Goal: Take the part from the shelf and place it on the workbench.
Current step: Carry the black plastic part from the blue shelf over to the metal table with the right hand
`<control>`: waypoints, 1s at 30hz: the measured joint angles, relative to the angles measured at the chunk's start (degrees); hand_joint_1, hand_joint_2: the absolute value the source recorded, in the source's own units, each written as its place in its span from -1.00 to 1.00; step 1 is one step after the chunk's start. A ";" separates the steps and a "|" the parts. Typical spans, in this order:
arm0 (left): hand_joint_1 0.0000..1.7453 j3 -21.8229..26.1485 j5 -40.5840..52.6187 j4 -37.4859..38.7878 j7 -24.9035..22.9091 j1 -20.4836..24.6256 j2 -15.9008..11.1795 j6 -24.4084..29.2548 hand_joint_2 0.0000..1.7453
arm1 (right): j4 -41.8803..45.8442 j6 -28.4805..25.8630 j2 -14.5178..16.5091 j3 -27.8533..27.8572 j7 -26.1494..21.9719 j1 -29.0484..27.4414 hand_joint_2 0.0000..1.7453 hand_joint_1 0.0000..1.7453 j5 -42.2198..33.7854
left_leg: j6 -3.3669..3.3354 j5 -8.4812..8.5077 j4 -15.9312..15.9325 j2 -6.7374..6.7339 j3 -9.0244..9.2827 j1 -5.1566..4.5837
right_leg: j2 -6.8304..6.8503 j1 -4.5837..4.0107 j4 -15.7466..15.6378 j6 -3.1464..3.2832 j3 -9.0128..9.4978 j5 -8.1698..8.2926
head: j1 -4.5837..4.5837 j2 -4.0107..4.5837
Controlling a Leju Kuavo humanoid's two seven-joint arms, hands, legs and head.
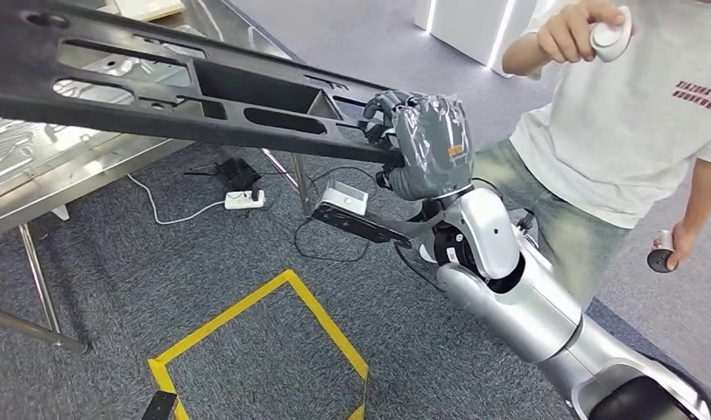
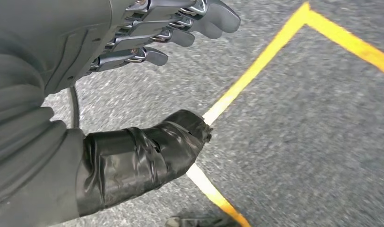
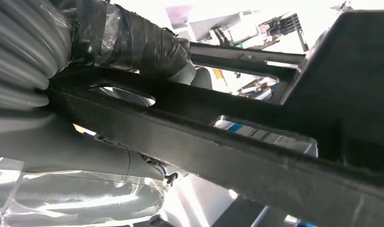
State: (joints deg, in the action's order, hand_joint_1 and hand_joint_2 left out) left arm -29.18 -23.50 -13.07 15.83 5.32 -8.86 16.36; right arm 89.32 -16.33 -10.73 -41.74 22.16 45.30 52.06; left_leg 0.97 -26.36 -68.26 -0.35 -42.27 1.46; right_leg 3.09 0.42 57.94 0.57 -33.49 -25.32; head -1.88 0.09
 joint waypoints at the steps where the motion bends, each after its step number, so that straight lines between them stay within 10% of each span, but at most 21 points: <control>1: -1.00 0.00 0.01 0.00 -0.07 0.06 0.02 0.05 1.00 | 0.26 0.01 -0.18 0.08 0.15 -0.08 1.00 1.00 -0.02 | 0.04 1.24 3.75 -1.06 2.10 -0.16 | 0.52 -0.11 0.21 -0.34 -0.03 -0.25 | -0.02 0.00; 6: -1.00 0.00 0.01 0.00 -0.17 -0.01 0.17 0.51 1.00 | 2.10 0.93 -2.04 1.22 0.94 -0.27 1.00 1.00 -0.51 | -2.05 1.98 8.64 -0.91 4.63 -0.69 | 2.32 -0.39 0.83 -2.00 0.30 -1.36 | 0.32 -0.01; 8: -1.00 0.00 -0.07 0.00 -0.06 -0.13 0.20 0.69 1.00 | 2.74 1.50 -2.96 1.69 1.34 -0.39 1.00 1.00 -0.76 | -2.79 2.00 8.81 -0.01 4.93 -0.68 | 0.88 -0.08 2.86 -2.57 -0.32 -2.93 | 0.44 -0.01; 13: -1.00 0.00 -0.36 0.00 0.04 0.09 0.21 0.78 1.00 | 3.79 2.16 -5.28 3.03 1.87 -1.52 1.00 1.00 -0.96 | -3.76 1.96 8.84 2.99 5.15 -1.06 | -2.74 -0.07 17.73 -2.38 -8.27 -8.22 | 0.70 0.00; 17: -1.00 0.00 -0.85 -0.01 -0.18 0.10 0.33 0.78 1.00 | 4.48 2.78 -6.40 3.57 2.06 -1.90 1.00 1.00 -0.83 | -3.67 1.93 8.76 5.84 5.32 -1.12 | -5.77 -0.48 5.28 -0.96 -3.52 -0.73 | 0.67 -0.01; 21: -1.00 0.01 -1.25 0.00 -0.81 -0.10 0.34 0.78 1.00 | 5.37 3.48 -6.91 3.98 2.45 -2.01 1.00 1.00 -0.45 | -2.59 2.18 9.01 8.04 4.90 -0.80 | -6.18 -0.64 0.75 -0.30 -1.12 0.37 | 0.79 0.00; 24: -1.00 0.02 -1.40 0.00 -0.97 -0.20 0.18 0.78 1.00 | 5.92 3.80 -6.97 4.20 2.76 -2.18 1.00 1.00 -0.01 | -1.80 -0.12 5.54 4.34 3.18 -1.11 | -4.11 -0.29 -0.77 0.32 -0.13 0.89 | 0.69 -0.01; 27: -1.00 0.04 -1.50 0.00 -1.27 0.03 -0.07 0.77 1.00 | 6.16 3.83 -6.99 4.44 3.04 -2.51 1.00 1.00 0.20 | -0.91 -4.56 -4.42 1.27 -1.76 -0.81 | -1.96 -0.40 -0.87 0.56 0.06 0.73 | 0.63 0.00; 30: -1.00 0.04 -1.67 0.00 -1.44 -0.08 -0.21 0.75 1.00 | 6.18 3.82 -7.00 4.46 3.06 -2.93 1.00 1.00 0.20 | -0.11 -2.10 -2.43 0.42 -0.71 -0.28 | 0.03 -0.20 -0.42 0.21 0.06 0.22 | 0.63 -0.01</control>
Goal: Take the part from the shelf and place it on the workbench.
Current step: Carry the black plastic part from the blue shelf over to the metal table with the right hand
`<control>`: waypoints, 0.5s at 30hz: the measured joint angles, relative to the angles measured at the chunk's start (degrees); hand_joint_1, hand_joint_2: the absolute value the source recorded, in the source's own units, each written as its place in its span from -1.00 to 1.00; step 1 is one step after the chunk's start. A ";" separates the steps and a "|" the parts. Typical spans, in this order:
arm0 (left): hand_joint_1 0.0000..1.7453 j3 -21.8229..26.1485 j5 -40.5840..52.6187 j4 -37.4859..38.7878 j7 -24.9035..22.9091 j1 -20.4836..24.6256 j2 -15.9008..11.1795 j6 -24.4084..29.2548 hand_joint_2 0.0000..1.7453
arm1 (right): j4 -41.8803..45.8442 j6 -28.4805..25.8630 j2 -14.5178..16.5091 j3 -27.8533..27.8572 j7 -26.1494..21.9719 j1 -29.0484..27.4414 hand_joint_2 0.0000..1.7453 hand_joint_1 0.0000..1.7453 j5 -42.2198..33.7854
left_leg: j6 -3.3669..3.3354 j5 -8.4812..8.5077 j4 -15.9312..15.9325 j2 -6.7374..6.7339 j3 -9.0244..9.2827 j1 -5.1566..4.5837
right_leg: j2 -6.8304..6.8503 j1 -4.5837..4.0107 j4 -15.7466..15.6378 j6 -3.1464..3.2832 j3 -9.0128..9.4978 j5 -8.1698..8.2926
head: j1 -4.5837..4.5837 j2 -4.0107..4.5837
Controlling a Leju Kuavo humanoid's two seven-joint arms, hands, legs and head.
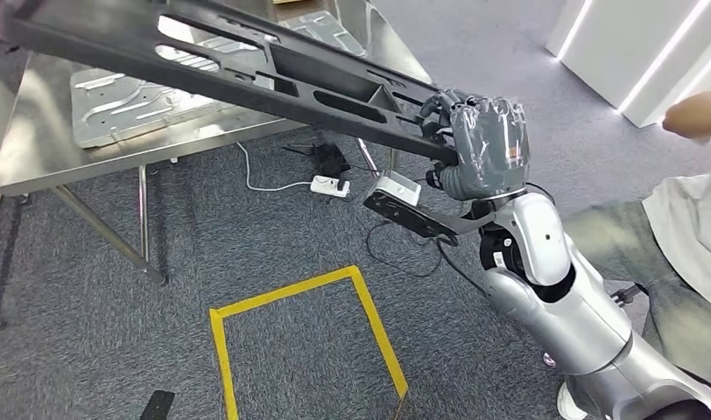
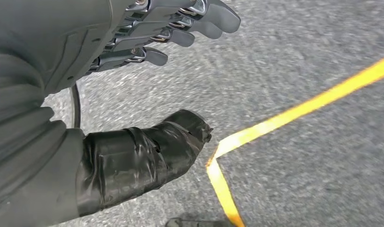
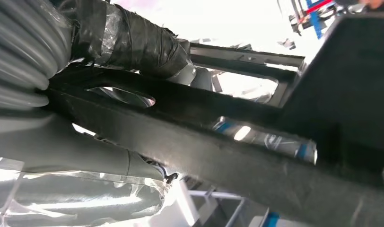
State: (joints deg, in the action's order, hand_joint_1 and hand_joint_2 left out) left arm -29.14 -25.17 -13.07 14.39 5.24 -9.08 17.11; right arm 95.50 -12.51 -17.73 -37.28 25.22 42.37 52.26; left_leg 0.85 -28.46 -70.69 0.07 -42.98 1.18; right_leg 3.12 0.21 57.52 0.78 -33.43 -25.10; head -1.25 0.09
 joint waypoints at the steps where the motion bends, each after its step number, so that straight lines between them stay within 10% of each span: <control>1: -1.00 0.00 -0.12 0.00 -0.04 0.02 -0.07 0.01 1.00 | 0.06 -0.01 -0.01 0.02 0.00 -0.04 1.00 1.00 0.00 | 0.19 1.57 4.06 -1.19 2.07 0.06 | 0.59 0.04 0.33 -0.28 0.01 -0.29 | 0.00 0.00; 4: -1.00 0.04 -0.61 0.00 -0.21 0.24 -0.28 0.15 1.00 | 0.43 -0.04 -0.04 0.17 0.01 -0.04 1.00 1.00 -0.01 | -0.52 3.35 10.85 -3.52 5.63 -0.29 | 1.98 -0.43 1.20 -1.25 -0.04 -1.14 | 0.14 0.00; 7: -1.00 0.09 -0.21 0.00 -1.02 0.20 -0.46 0.53 1.00 | 0.68 -0.06 -0.05 0.28 -0.18 -0.05 1.00 1.00 -0.57 | -1.79 3.43 10.90 -1.66 5.73 -0.33 | 2.76 -0.48 1.50 -2.05 0.32 -1.85 | 0.30 0.01; 12: -1.00 0.09 0.43 0.00 -2.00 0.51 -1.66 1.06 1.00 | 0.78 -0.22 -0.06 0.40 -0.72 -0.43 1.00 1.00 -1.79 | -3.00 3.59 11.17 1.32 6.07 -0.23 | -2.34 0.11 15.32 -2.72 -6.10 -8.60 | 0.70 0.00; 15: -1.00 0.09 0.04 0.00 -2.03 0.56 -2.75 1.51 1.00 | 0.78 -0.27 -0.06 0.43 -0.72 -0.95 1.00 1.00 -1.92 | -3.03 3.56 11.11 3.67 6.23 -0.41 | -2.98 0.09 15.27 -2.27 -6.97 -6.02 | 0.70 0.00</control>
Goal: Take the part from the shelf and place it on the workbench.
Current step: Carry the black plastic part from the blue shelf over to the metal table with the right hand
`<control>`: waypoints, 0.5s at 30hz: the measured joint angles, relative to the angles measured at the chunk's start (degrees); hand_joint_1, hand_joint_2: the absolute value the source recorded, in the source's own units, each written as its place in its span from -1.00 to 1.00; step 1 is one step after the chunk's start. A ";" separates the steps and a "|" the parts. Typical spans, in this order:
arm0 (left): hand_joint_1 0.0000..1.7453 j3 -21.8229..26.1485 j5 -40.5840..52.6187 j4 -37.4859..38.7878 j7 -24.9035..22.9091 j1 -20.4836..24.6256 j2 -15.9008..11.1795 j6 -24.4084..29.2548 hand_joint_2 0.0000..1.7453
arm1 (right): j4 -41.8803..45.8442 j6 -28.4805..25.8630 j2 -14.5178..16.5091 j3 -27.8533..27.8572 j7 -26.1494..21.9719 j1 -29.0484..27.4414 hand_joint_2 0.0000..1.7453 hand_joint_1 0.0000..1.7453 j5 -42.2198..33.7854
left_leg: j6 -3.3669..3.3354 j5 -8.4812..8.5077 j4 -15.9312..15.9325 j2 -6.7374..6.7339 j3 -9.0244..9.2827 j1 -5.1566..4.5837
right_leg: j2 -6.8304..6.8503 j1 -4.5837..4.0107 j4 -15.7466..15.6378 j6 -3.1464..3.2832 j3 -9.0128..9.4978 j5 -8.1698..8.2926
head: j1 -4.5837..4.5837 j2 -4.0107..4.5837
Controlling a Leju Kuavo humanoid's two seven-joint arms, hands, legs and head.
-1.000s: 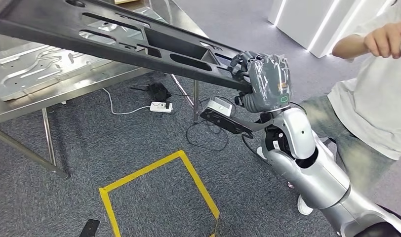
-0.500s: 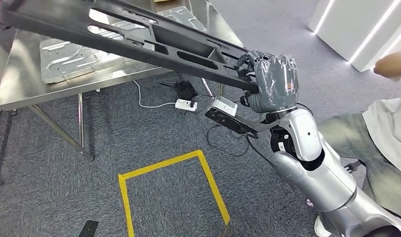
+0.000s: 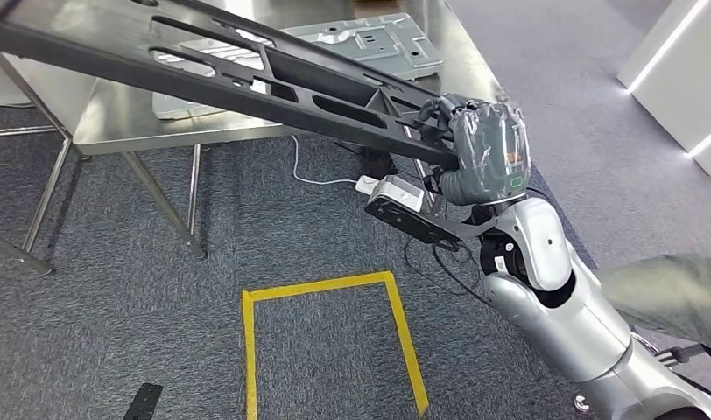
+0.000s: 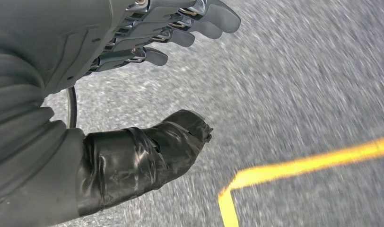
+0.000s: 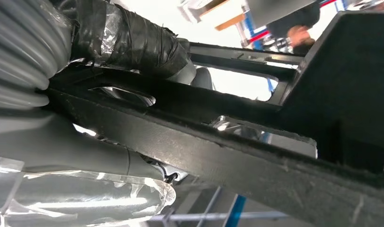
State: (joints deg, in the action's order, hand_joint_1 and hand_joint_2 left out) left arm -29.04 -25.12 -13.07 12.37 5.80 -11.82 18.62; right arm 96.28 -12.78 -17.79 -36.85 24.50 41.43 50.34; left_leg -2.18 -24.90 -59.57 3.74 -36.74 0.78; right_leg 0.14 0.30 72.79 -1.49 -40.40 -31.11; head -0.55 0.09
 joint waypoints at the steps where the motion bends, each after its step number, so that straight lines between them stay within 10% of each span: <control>1: -1.00 0.01 -0.21 0.00 -0.02 0.00 -0.36 0.19 1.00 | 0.00 -0.01 -0.01 0.05 0.00 -0.02 1.00 1.00 -0.02 | 0.02 0.00 -0.01 0.79 0.09 0.01 | -0.65 -0.02 -3.78 0.31 1.56 2.35 | 0.01 0.00; 4: -1.00 0.07 -0.86 0.00 -0.10 0.04 -1.15 0.53 1.00 | 0.03 -0.01 -0.12 0.34 0.00 0.09 1.00 1.00 -0.08 | 0.55 0.18 -0.03 2.79 -0.23 0.20 | -3.98 0.01 -12.66 1.01 5.51 5.51 | -0.06 0.00; 7: -1.00 0.19 -1.58 0.00 -0.19 -0.26 -1.63 0.76 1.00 | 0.10 0.03 -0.16 0.59 0.00 0.21 1.00 1.00 -0.11 | 1.70 0.62 0.33 4.26 -0.76 0.65 | -3.02 -0.05 -14.04 1.42 6.21 5.57 | -0.08 0.00; 13: -1.00 0.27 -1.55 0.00 -0.24 -0.22 -1.98 1.10 1.00 | 0.12 0.14 -0.43 1.02 0.04 0.46 1.00 1.00 -0.28 | 2.85 -6.01 -13.79 -2.85 -7.50 0.40 | 1.07 0.07 -15.40 2.37 7.04 6.07 | -0.44 0.00; 15: -1.00 0.28 -1.49 0.00 -0.25 -0.29 -1.96 1.12 1.00 | 0.11 0.15 -0.52 1.02 0.04 0.40 1.00 1.00 -0.29 | 3.18 -4.45 -12.75 -3.38 -6.84 0.61 | 2.38 0.10 -15.21 2.25 7.01 5.88 | -0.43 0.01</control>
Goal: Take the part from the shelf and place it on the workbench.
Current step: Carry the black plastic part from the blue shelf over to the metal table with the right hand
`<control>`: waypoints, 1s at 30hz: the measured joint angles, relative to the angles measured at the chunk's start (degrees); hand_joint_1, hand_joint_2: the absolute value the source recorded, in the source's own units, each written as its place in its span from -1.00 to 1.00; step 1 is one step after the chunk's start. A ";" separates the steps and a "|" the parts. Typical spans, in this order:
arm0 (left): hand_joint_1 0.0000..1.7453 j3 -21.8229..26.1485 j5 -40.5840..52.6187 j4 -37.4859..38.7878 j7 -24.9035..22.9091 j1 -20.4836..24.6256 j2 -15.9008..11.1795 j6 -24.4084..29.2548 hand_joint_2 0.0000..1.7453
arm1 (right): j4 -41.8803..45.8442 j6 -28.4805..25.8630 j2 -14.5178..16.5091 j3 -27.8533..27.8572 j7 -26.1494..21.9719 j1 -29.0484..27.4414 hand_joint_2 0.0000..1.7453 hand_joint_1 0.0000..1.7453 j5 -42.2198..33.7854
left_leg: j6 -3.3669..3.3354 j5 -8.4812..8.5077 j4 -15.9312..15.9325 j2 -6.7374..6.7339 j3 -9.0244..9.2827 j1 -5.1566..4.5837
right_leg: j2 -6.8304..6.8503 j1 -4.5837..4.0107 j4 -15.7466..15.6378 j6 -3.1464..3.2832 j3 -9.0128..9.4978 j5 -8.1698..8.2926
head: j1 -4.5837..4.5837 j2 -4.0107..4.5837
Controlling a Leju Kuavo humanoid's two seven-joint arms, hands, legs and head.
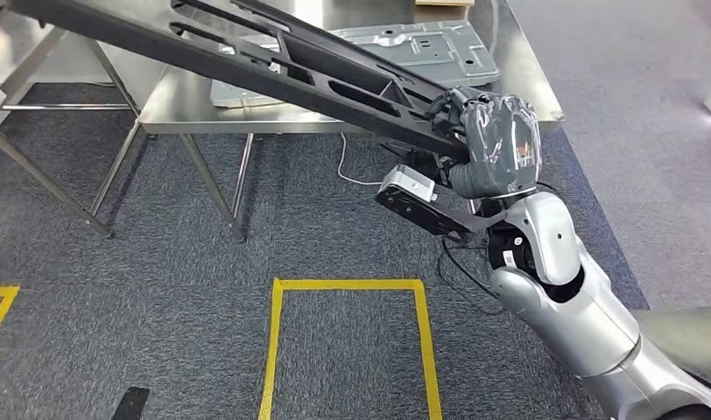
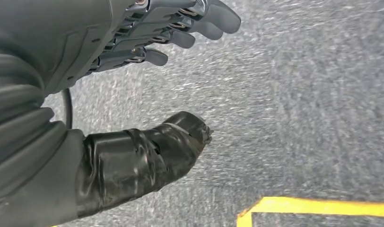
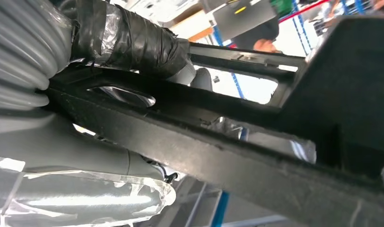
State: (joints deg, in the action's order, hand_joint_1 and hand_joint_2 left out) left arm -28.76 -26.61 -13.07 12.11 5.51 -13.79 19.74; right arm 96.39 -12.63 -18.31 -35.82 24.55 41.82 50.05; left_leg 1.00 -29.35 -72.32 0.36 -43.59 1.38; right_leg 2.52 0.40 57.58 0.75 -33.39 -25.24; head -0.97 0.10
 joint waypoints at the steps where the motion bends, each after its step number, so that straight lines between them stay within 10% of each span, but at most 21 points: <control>1: -1.00 0.00 -0.01 0.00 0.00 -0.01 -0.03 0.01 1.00 | 0.00 0.01 -0.05 0.00 0.00 0.03 1.00 1.00 0.00 | 0.11 1.81 3.52 -0.74 1.97 0.07 | 0.60 0.03 0.23 -0.18 0.00 -0.19 | -0.01 0.01; 4: -1.00 0.02 -0.11 0.00 0.07 0.22 -0.13 0.08 1.00 | -0.01 0.09 -0.26 0.07 0.00 0.38 1.00 1.00 -0.02 | -0.45 4.25 12.22 -3.09 6.59 -0.42 | 2.10 -0.28 1.17 -1.08 -0.16 -0.96 | 0.08 0.00; 7: -1.00 0.05 -0.27 0.00 0.15 0.12 -0.13 0.15 1.00 | -0.02 0.25 -0.39 0.13 0.00 0.93 1.00 1.00 -0.06 | -1.69 4.18 12.64 -1.74 6.57 -0.56 | 3.25 -0.50 1.41 -1.86 -0.09 -1.41 | 0.31 -0.01; 14: -1.00 0.20 -0.33 0.00 0.22 0.27 0.08 0.20 1.00 | -0.11 0.32 -1.14 0.18 0.00 1.18 1.00 1.00 -0.50 | -3.08 4.50 12.87 1.99 6.68 -0.56 | -1.95 0.05 17.59 -2.67 -7.67 -8.63 | 0.61 -0.01; 19: -1.00 0.20 -0.54 0.00 1.17 0.11 0.49 -0.48 1.00 | -0.18 0.25 -1.37 0.17 0.01 1.60 1.00 1.00 -1.08 | -2.82 4.58 12.78 4.19 6.72 -0.73 | -3.37 -0.46 3.34 -0.94 -1.68 -1.00 | 0.59 -0.01; 24: -1.00 0.22 -0.87 0.00 2.47 -0.30 0.83 -2.49 1.00 | -0.29 0.25 -1.43 0.18 0.49 1.85 1.00 1.00 -1.79 | -1.27 4.00 11.99 3.55 5.92 -0.61 | -3.20 -0.36 0.70 -0.06 -0.51 -0.25 | 0.49 0.00; 28: -1.00 0.23 -0.98 0.00 2.55 -0.10 0.93 -3.67 1.00 | -0.40 0.22 -1.58 0.20 0.72 1.73 1.00 1.00 -1.90 | -0.48 -2.00 0.02 0.59 0.50 -0.39 | -2.42 -0.13 0.20 0.46 -0.35 0.03 | 0.35 -0.01; 30: -1.00 0.24 -0.99 0.00 2.52 -0.12 1.01 -3.99 1.00 | -0.44 0.20 -1.60 0.19 0.74 1.52 1.00 1.00 -1.82 | -0.11 -1.59 -1.61 0.33 -0.19 -0.15 | -2.11 -0.09 0.33 0.37 -0.38 -0.07 | 0.35 0.00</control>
State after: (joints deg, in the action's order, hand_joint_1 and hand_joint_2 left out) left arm -28.52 -27.60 -13.07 14.64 5.39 -12.78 15.75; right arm 95.95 -12.44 -19.91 -35.64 25.28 43.34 48.23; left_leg 0.90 -30.94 -73.93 0.69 -43.78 1.23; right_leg 0.41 0.31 57.91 1.13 -33.78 -25.30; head -0.63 0.09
